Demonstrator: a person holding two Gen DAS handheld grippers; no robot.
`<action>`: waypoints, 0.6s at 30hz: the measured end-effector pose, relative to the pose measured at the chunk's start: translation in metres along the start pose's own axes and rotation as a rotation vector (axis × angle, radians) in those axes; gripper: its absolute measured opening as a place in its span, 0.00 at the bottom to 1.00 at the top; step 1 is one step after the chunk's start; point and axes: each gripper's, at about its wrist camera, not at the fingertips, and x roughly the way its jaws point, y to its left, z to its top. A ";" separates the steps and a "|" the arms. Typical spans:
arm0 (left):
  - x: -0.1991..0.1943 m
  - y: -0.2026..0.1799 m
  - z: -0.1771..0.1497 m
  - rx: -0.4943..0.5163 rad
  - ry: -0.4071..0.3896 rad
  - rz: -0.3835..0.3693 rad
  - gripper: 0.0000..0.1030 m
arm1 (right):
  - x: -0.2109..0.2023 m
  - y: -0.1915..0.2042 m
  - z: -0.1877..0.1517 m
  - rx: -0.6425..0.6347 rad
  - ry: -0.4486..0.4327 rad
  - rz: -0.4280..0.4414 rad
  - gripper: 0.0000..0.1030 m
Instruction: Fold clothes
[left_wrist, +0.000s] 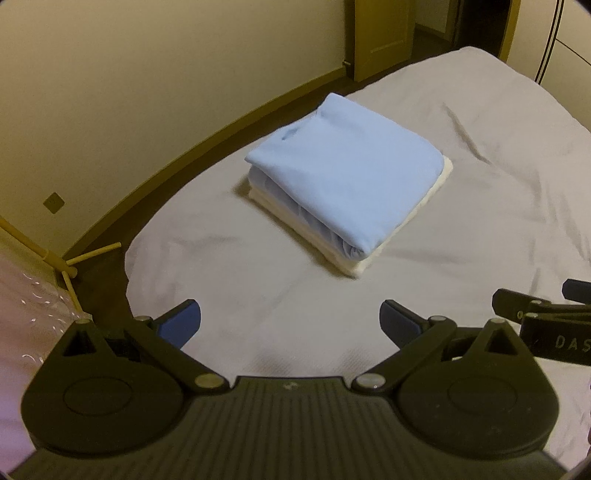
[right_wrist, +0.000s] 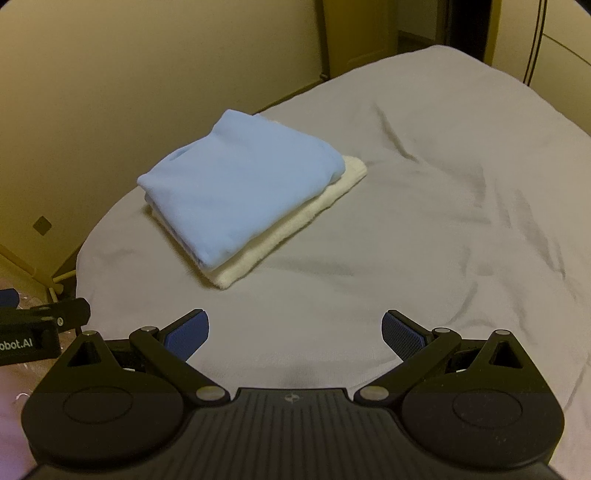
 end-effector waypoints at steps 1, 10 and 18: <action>0.003 -0.001 0.002 0.003 0.007 -0.002 0.99 | 0.002 0.000 0.002 0.002 0.003 -0.001 1.00; 0.024 -0.004 0.017 0.020 0.039 -0.013 0.99 | 0.022 -0.002 0.017 0.014 0.029 -0.007 1.00; 0.035 -0.004 0.025 0.023 0.056 -0.011 0.99 | 0.037 -0.001 0.028 0.015 0.051 -0.004 1.00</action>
